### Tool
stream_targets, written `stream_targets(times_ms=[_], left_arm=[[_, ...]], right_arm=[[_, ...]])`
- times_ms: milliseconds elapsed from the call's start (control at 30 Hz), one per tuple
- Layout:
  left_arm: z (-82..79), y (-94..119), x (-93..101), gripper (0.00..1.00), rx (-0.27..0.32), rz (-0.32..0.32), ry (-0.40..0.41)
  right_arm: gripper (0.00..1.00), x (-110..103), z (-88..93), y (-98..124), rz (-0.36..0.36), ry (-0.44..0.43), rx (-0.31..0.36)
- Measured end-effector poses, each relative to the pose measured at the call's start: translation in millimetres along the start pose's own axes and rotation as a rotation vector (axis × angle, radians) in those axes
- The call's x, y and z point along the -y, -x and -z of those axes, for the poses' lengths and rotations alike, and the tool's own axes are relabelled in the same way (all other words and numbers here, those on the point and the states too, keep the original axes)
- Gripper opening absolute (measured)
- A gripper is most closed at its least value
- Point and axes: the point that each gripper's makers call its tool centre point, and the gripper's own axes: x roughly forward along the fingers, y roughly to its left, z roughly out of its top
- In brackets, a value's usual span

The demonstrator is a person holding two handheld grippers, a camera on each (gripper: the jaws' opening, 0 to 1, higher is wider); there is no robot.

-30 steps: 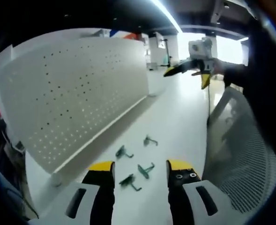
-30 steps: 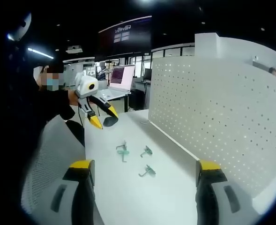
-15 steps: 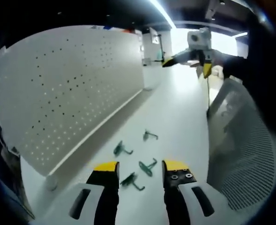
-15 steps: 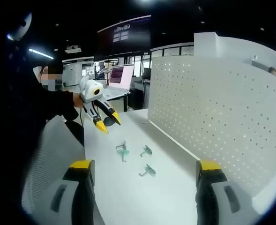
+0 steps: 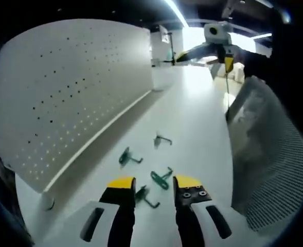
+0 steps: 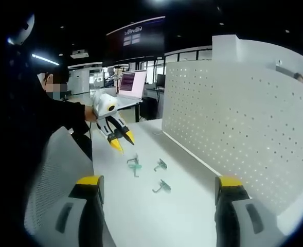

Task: Insert the hook assembly into the mounting plate slot until the hook locks in place.

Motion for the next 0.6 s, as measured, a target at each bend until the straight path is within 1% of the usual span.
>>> stream_targets(times_ms=[233, 400, 600], left_arm=[[8.0, -10, 0.1, 0.27, -0.02, 0.015, -0.002], [11.6, -17, -4.4, 0.24, -0.026, 0.017, -0.003], [18.0, -23, -8.6, 0.22, -0.051, 0.02, -0.008]], right_arm=[[0.86, 0, 0.9, 0, -0.002, -0.002, -0.002], [0.86, 1, 1.3, 0, -0.002, -0.004, -0.002], [0.86, -1, 3.1, 0, -0.003, -0.008, -0.004]])
